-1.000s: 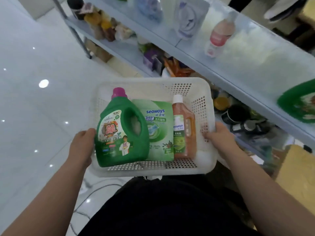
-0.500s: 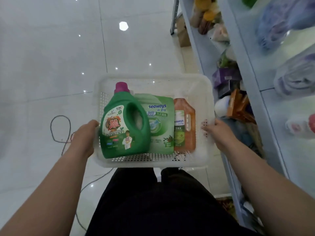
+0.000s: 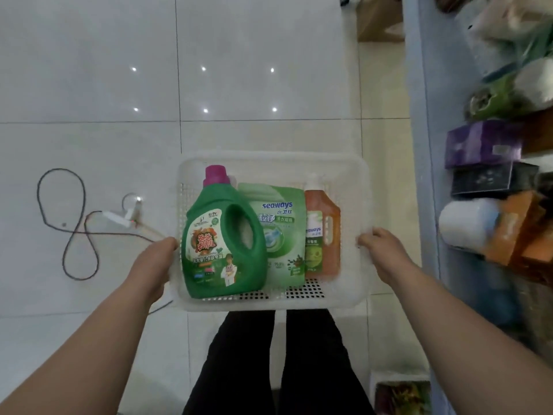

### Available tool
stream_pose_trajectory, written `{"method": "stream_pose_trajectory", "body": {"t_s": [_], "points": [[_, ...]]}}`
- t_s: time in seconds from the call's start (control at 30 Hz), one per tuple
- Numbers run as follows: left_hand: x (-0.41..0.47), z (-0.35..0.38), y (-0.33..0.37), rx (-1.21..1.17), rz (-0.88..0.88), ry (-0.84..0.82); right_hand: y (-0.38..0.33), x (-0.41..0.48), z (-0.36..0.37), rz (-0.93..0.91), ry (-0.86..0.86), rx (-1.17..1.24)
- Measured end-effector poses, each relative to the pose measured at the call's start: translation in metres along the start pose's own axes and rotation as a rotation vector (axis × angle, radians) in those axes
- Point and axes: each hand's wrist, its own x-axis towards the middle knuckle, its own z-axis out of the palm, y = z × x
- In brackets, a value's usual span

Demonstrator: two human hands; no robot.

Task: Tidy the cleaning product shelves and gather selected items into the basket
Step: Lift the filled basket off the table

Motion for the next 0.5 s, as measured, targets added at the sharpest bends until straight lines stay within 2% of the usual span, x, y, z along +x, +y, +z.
{"method": "stream_pose_trajectory", "body": {"t_s": [0.3,0.5], "points": [[0.212,0.097,-0.061,0.03,-0.099,-0.012,0.054,0.228,0.096,0.051,-0.043,-0.045],[0.308,0.152,-0.103,0.02,-0.121,-0.015,0.09,0.327,0.132,0.054,-0.021,-0.09]]}}
